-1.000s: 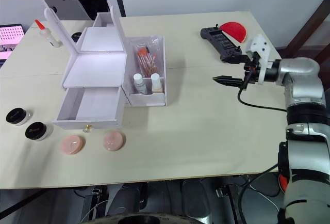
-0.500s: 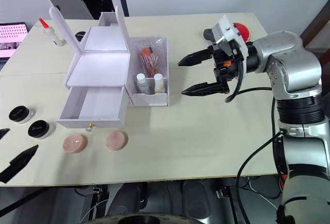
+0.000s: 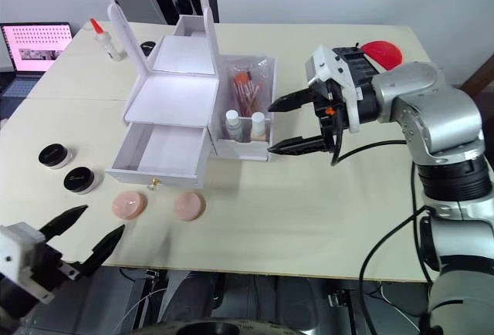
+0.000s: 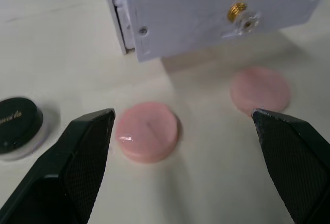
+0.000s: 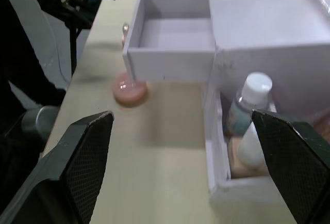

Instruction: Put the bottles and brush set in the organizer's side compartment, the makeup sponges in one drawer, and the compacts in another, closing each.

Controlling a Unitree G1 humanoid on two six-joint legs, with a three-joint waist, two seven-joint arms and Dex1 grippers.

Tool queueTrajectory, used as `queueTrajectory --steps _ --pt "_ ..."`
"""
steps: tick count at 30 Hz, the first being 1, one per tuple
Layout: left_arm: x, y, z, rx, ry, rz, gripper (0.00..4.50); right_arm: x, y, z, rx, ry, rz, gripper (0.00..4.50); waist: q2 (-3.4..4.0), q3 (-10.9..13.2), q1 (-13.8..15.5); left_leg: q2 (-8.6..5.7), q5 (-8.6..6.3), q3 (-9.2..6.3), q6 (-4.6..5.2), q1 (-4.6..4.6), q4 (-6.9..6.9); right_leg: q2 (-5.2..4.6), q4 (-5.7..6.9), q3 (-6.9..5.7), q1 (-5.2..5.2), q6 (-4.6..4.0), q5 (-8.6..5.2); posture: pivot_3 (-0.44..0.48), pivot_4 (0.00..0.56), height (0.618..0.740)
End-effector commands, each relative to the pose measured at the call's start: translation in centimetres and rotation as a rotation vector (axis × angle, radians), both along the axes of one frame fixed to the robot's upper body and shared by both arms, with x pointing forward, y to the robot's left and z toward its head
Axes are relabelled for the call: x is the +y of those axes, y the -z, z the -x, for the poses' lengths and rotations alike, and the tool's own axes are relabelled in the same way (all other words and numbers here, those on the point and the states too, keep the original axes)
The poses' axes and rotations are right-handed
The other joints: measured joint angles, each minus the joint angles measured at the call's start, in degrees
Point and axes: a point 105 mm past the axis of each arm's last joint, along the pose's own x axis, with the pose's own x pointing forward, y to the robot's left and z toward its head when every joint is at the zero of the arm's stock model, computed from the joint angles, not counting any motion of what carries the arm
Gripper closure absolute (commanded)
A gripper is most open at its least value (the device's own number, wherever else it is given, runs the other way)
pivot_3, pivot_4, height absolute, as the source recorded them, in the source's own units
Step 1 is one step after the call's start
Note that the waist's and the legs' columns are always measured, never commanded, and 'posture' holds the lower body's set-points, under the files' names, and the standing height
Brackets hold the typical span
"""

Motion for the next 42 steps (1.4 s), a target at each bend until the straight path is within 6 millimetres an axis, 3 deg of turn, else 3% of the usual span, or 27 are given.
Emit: queueTrajectory --steps 1,7,11,17,21,34,42 --pt "-0.4 0.3 -0.4 -0.035 -0.020 -0.007 0.04 0.0 -1.5 1.0 -0.045 -0.010 -0.020 0.00 -0.01 -0.01 0.01 0.00 0.00 0.03 0.00 -0.05 0.02 -0.01 -0.03 0.01 -0.02 0.01 0.00 0.000 0.150 0.740" --pt "-1.5 1.7 -1.2 -0.031 -0.034 0.038 0.04 -0.4 -1.2 1.8 -0.036 -0.016 0.007 0.00 -0.05 -0.01 0.04 -0.01 -0.01 0.11 -0.02 -0.13 0.05 -0.03 -0.13 0.04 -0.03 0.02 0.01 0.000 0.150 0.740" --pt "-3.2 3.0 -2.9 -0.026 -0.002 0.048 0.04 -0.5 -1.5 1.9 -0.045 0.001 -0.002 0.00 -0.03 -0.01 0.11 -0.01 -0.01 0.11 -0.01 -0.12 0.07 -0.02 -0.08 0.04 -0.04 0.05 0.03 0.000 0.150 0.740" --pt "-5.7 2.4 -3.8 -0.058 0.112 0.085 0.04 -0.9 -1.6 1.5 -0.078 0.032 0.005 0.00 -0.04 -0.02 -0.09 -0.01 -0.01 0.12 -0.01 -0.12 0.10 -0.02 -0.08 0.05 -0.03 0.10 0.07 0.000 0.150 0.740" --pt "-7.2 3.4 -4.6 -0.019 0.182 0.048 0.04 -0.9 -1.8 1.5 -0.077 0.035 -0.008 0.00 -0.03 -0.02 0.12 0.00 -0.01 0.12 -0.01 -0.10 0.05 -0.01 -0.05 0.05 -0.07 0.11 0.07 0.000 0.150 0.740" --pt "-8.2 5.0 -5.1 0.025 0.272 -0.005 0.04 -0.4 -2.0 1.8 -0.083 0.022 -0.030 0.00 -0.03 -0.02 0.00 -0.01 0.00 0.13 0.00 -0.08 0.10 -0.01 -0.04 0.08 -0.02 0.15 0.10 0.000 0.150 0.740" --pt "-8.3 4.7 -5.9 -0.011 0.265 -0.034 0.04 -0.1 -1.1 2.4 -0.051 -0.002 -0.007 0.00 -0.03 -0.02 0.08 -0.01 0.00 0.14 0.00 -0.06 0.10 -0.01 -0.03 0.09 -0.02 0.16 0.10 0.000 0.150 0.740"
